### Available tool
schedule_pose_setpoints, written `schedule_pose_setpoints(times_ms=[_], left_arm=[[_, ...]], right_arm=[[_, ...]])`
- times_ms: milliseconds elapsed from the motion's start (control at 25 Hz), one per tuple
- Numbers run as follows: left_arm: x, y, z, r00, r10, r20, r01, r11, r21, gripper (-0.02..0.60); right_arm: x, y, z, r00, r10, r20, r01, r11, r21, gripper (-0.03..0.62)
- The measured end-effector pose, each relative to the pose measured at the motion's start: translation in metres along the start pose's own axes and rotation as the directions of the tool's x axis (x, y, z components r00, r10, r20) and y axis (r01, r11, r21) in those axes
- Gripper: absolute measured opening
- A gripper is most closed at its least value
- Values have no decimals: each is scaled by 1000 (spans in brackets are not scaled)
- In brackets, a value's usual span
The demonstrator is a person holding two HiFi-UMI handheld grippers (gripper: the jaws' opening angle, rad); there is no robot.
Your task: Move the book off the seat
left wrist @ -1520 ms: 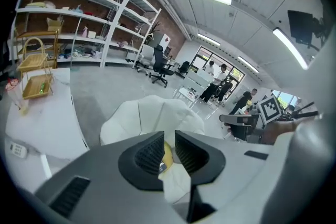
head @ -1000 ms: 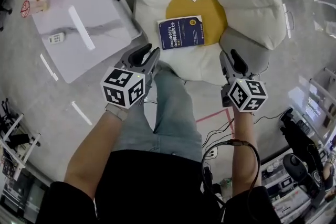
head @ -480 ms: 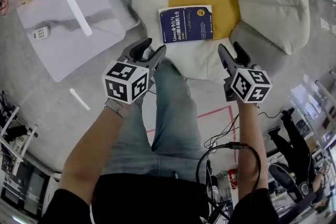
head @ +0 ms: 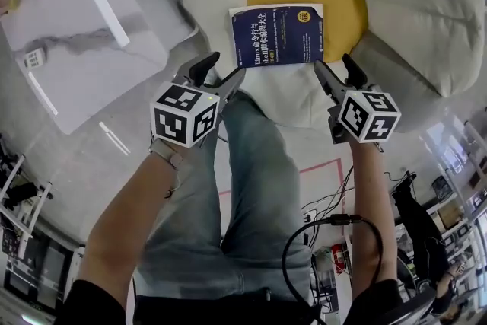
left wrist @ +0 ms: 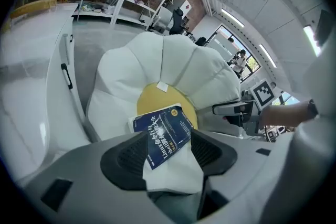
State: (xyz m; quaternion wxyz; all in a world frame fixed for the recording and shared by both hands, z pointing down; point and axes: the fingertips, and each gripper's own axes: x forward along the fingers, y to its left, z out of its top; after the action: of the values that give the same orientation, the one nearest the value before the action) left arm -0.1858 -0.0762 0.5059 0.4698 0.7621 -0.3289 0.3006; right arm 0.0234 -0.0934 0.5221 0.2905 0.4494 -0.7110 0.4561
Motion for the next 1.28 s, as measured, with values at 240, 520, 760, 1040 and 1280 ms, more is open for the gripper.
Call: schedule_pose_setpoints(times_ms=[240, 520, 760, 1040, 1280], left_arm=[[37, 33, -30, 998, -9, -54, 8, 1000, -10, 262], [82, 56, -45, 997, -28, -72, 25, 999, -42, 298], [115, 77, -62, 995, -28, -100, 19, 996, -82, 327], [144, 100, -76, 993, -15, -117, -2, 989, -145, 351], [156, 102, -76, 994, -45, -103, 24, 979, -201, 382]], right_arm=[[44, -16, -24, 998, -8, -55, 8, 1000, -1, 341], [80, -39, -49, 993, -20, -120, 21, 1000, 11, 350], [105, -54, -67, 987, -20, -162, 24, 999, 22, 353], [129, -61, -90, 982, 10, -188, 1, 998, 57, 353], [138, -66, -98, 987, 70, -143, -42, 981, 191, 354]])
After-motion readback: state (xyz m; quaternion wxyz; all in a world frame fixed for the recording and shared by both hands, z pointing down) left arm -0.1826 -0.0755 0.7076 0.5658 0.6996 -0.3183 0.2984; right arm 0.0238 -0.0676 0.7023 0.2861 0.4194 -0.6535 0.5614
